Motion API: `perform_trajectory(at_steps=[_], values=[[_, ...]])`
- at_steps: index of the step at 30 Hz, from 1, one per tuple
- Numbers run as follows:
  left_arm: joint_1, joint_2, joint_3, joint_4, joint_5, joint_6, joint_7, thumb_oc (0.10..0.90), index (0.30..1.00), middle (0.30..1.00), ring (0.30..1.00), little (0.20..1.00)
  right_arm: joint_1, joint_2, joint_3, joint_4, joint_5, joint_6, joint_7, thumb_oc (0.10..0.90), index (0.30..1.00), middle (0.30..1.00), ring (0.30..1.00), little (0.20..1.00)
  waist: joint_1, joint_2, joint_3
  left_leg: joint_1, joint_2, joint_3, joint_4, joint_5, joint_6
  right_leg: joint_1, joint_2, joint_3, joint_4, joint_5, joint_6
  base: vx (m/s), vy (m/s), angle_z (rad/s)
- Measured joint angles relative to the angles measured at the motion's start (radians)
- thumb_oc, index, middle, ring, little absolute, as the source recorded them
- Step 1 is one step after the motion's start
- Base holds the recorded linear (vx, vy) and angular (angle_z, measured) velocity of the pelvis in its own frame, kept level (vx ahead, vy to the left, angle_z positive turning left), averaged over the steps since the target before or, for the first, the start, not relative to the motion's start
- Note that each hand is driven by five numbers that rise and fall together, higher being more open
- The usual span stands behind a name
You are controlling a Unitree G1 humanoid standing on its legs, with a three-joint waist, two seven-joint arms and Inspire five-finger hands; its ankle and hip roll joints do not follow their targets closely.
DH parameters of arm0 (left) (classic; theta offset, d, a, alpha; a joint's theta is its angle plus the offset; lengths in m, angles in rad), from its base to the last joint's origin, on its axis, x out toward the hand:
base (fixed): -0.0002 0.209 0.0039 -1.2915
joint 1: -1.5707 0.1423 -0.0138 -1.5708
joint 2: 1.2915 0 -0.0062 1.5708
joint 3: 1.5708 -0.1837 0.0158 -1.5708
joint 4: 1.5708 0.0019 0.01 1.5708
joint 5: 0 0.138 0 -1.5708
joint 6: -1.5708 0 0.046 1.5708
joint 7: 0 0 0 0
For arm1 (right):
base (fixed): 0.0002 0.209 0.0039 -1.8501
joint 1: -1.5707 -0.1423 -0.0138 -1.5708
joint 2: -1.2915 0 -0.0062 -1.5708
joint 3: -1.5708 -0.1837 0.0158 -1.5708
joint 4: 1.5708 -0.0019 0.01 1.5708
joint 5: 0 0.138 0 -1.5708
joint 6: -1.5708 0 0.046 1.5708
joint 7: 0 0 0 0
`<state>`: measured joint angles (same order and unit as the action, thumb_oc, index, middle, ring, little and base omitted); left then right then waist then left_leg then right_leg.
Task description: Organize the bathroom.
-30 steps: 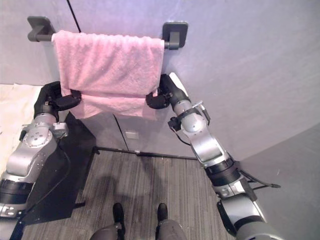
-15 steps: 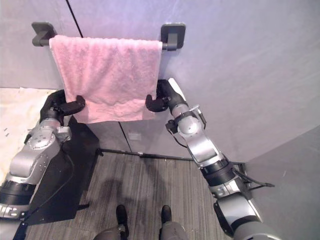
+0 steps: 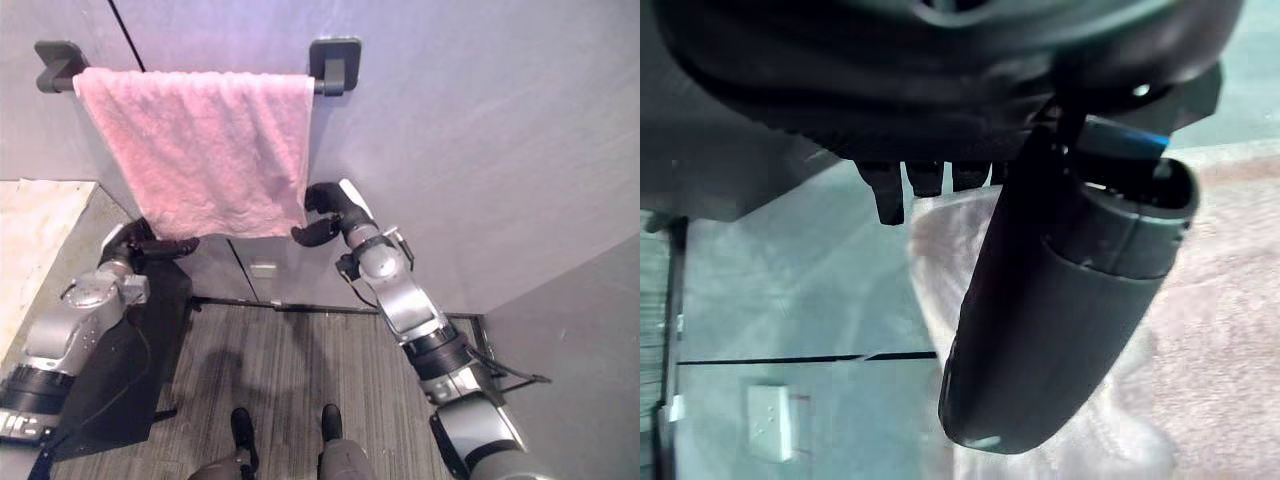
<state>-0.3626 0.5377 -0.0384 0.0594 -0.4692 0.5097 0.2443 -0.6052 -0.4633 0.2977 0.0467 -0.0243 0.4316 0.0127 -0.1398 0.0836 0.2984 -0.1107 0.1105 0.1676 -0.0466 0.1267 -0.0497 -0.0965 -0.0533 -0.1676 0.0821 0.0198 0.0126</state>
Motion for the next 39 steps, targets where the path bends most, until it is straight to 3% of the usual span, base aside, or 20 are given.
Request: perform_trajectory(at_steps=[7, 9, 12, 13, 15, 21, 25, 26, 28, 29, 30, 31, 33, 34, 36, 37, 39], values=[[0.327, -0.167, -0.023, 0.249, 0.002, -0.009, -0.087, 0.8, 0.9, 0.9, 0.9, 0.9, 0.358, 0.041, -0.034, 0.012, -0.04, -0.025, -0.005, 0.8, 0.9, 0.9, 0.9, 0.9, 0.0, 0.015, -0.01, 0.041, 0.0, -0.003, -0.039, 0.004, -0.002, 0.042, 0.006, 0.004, -0.037, 0.0, 0.001, -0.03, 0.012, 0.03], [0.414, -0.215, -0.023, 0.386, 0.024, -0.046, -0.15, 0.8, 0.9, 0.9, 0.9, 0.9, 0.476, 0.044, -0.036, 0.047, -0.096, -0.057, -0.006, 0.8, 0.9, 0.9, 0.9, 0.9, -0.001, 0.015, -0.01, 0.049, -0.001, 0.001, -0.04, -0.003, 0.001, 0.048, 0.005, 0.008, -0.039, -0.004, 0.007, -0.06, 0.033, -0.04], [0.479, -0.262, -0.025, 0.624, 0.123, -0.096, -0.238, 0.8, 0.9, 0.9, 0.9, 0.9, 0.565, 0.051, -0.03, 0.249, -0.194, -0.142, -0.032, 0.8, 0.9, 0.9, 0.9, 0.9, -0.017, 0.012, -0.012, 0.048, -0.002, 0.009, -0.042, -0.005, 0.001, 0.043, 0.004, 0.019, -0.039, -0.007, 0.011, -0.12, 0.034, -0.07], [0.473, -0.283, -0.013, 0.734, 0.144, -0.142, -0.257, 0.8, 0.9, 0.9, 0.9, 0.9, 0.57, 0.055, -0.027, 0.375, -0.249, -0.197, -0.061, 0.8, 0.9, 0.9, 0.9, 0.9, -0.025, 0.012, -0.013, 0.049, -0.002, 0.009, -0.042, -0.005, 0.001, 0.044, 0.004, 0.02, -0.039, -0.007, 0.012, -0.12, 0.016, 0.0], [0.462, -0.3, 0.021, 0.813, 0.155, -0.212, -0.276, 0.8, 0.9, 0.9, 0.9, 0.9, 0.594, 0.054, -0.022, 0.524, -0.31, -0.214, -0.117, 0.8, 0.9, 0.9, 0.9, 0.9, -0.028, 0.015, -0.014, 0.042, 0.0, 0.013, -0.043, -0.009, -0.005, 0.035, 0.004, 0.022, -0.034, -0.01, 0.017, -0.1, -0.036, 0.0], [0.349, -0.305, -0.029, 1.028, 0.165, -0.249, -0.255, 0.8, 0.9, 0.9, 0.9, 0.9, 0.593, 0.055, 0.037, 0.865, -0.322, -0.228, -0.216, 0.8, 0.9, 0.9, 0.9, 0.9, -0.062, 0.033, -0.038, 0.028, 0.012, 0.017, -0.043, -0.01, -0.007, 0.021, 0.018, 0.037, -0.038, -0.007, 0.019, -0.07, -0.191, -0.08], [0.325, -0.31, -0.022, 1.081, 0.153, -0.253, -0.234, 0.8, 0.9, 0.9, 0.9, 0.9, 0.589, 0.068, 0.089, 0.932, -0.326, -0.221, -0.209, 0.8, 0.9, 0.9, 0.9, 0.9, -0.048, 0.04, -0.046, 0.022, 0.031, -0.022, -0.032, -0.004, -0.013, 0.052, 0.049, -0.004, -0.055, 0.001, -0.005, -0.1, -0.241, 0.27], [0.319, -0.31, -0.02, 1.092, 0.151, -0.258, -0.234, 0.8, 0.9, 0.9, 0.9, 0.9, 0.586, 0.072, 0.125, 0.946, -0.351, -0.221, -0.186, 0.8, 0.9, 0.9, 0.9, 0.9, -0.025, 0.036, -0.056, 0.012, 0.044, -0.032, -0.011, -0.012, -0.03, 0.056, 0.053, -0.023, -0.047, -0.008, -0.019, -0.14, -0.238, 0.46], [0.319, -0.306, -0.013, 1.095, 0.153, -0.264, -0.233, 0.8, 0.9, 0.9, 0.9, 0.9, 0.582, 0.088, 0.147, 0.956, -0.364, -0.227, -0.161, 0.8, 0.9, 0.9, 0.9, 0.9, 0.006, 0.015, -0.076, 0.014, 0.06, 0.012, -0.006, -0.076, -0.031, 0.064, 0.05, -0.059, -0.039, -0.023, -0.042, -0.07, -0.271, 0.53], [0.312, -0.299, 0.012, 1.115, 0.155, -0.27, -0.233, 0.8, 0.9, 0.9, 0.9, 0.9, 0.57, 0.109, 0.148, 0.976, -0.363, -0.235, -0.154, 0.8, 0.9, 0.9, 0.9, 0.9, 0.012, -0.027, -0.076, -0.013, 0.053, 0.04, 0.095, -0.139, 0.002, 0.067, 0.027, -0.095, -0.036, -0.043, -0.077, -0.06, -0.25, 0.73], [0.285, -0.286, 0.052, 1.138, 0.15, -0.273, -0.231, 0.8, 0.9, 0.9, 0.9, 0.9, 0.551, 0.126, 0.149, 0.997, -0.362, -0.24, -0.148, 0.8, 0.9, 0.9, 0.9, 0.9, 0.02, -0.048, -0.078, -0.069, 0.068, 0.044, 0.294, -0.163, 0.021, 0.083, 0.006, -0.12, -0.031, -0.038, -0.07, -0.08, -0.11, 0.7], [0.277, -0.275, 0.055, 1.137, 0.151, -0.275, -0.234, 0.8, 0.9, 0.9, 0.9, 0.9, 0.545, 0.128, 0.152, 1.001, -0.362, -0.245, -0.146, 0.8, 0.9, 0.9, 0.9, 0.9, 0.033, -0.078, -0.085, -0.092, 0.065, 0.058, 0.444, -0.18, 0.019, 0.091, -0.008, -0.136, -0.039, -0.044, -0.076, -0.09, -0.059, 0.66], [0.27, -0.271, 0.033, 1.147, 0.169, -0.27, -0.219, 0.8, 0.9, 0.9, 0.9, 0.9, 0.545, 0.114, 0.148, 0.998, -0.362, -0.27, -0.154, 0.8, 0.9, 0.9, 0.9, 0.9, 0.01, -0.09, -0.116, -0.082, 0.061, 0.089, 0.609, -0.222, -0.008, 0.118, -0.023, -0.177, -0.07, -0.045, -0.077, -0.12, 0.001, 0.57], [0.269, -0.275, 0.012, 1.159, 0.178, -0.266, -0.218, 0.8, 0.9, 0.9, 0.9, 0.9, 0.544, 0.105, 0.143, 0.989, -0.362, -0.285, -0.161, 0.8, 0.9, 0.9, 0.9, 0.9, -0.012, -0.081, -0.135, -0.061, 0.055, 0.108, 0.661, -0.25, -0.007, 0.11, -0.029, -0.196, -0.069, -0.045, -0.073, -0.28, 0.063, 0.66], [0.234, -0.303, -0.046, 1.177, 0.205, -0.265, -0.204, 0.8, 0.9, 0.9, 0.9, 0.9, 0.568, 0.079, 0.116, 0.973, -0.361, -0.311, -0.177, 0.8, 0.9, 0.9, 0.9, 0.9, -0.067, -0.034, -0.162, -0.052, 0.014, 0.1, 0.697, -0.282, -0.06, 0.082, -0.029, -0.269, -0.041, -0.037, -0.056, -0.33, 0.125, 1.11], [0.208, -0.319, -0.071, 1.18, 0.205, -0.265, -0.2, 0.8, 0.9, 0.9, 0.9, 0.9, 0.574, 0.071, 0.1, 0.969, -0.36, -0.321, -0.177, 0.8, 0.9, 0.9, 0.9, 0.9, -0.082, -0.009, -0.164, -0.047, 0.006, 0.085, 0.617, -0.293, -0.067, 0.038, -0.042, -0.265, 0.017, -0.038, -0.056, -0.27, 0.215, 1.45], [0.156, -0.346, -0.112, 1.161, 0.205, -0.264, -0.197, 0.8, 0.9, 0.9, 0.9, 0.9, 0.59, 0.062, 0.081, 0.973, -0.36, -0.327, -0.178, 0.8, 0.9, 0.9, 0.9, 0.9, -0.102, -0.005, -0.131, 0.015, -0.048, 0.067, 0.443, -0.252, -0.048, -0.052, -0.099, -0.23, 0.208, -0.058, -0.05, -0.24, 0.223, 1.29]])
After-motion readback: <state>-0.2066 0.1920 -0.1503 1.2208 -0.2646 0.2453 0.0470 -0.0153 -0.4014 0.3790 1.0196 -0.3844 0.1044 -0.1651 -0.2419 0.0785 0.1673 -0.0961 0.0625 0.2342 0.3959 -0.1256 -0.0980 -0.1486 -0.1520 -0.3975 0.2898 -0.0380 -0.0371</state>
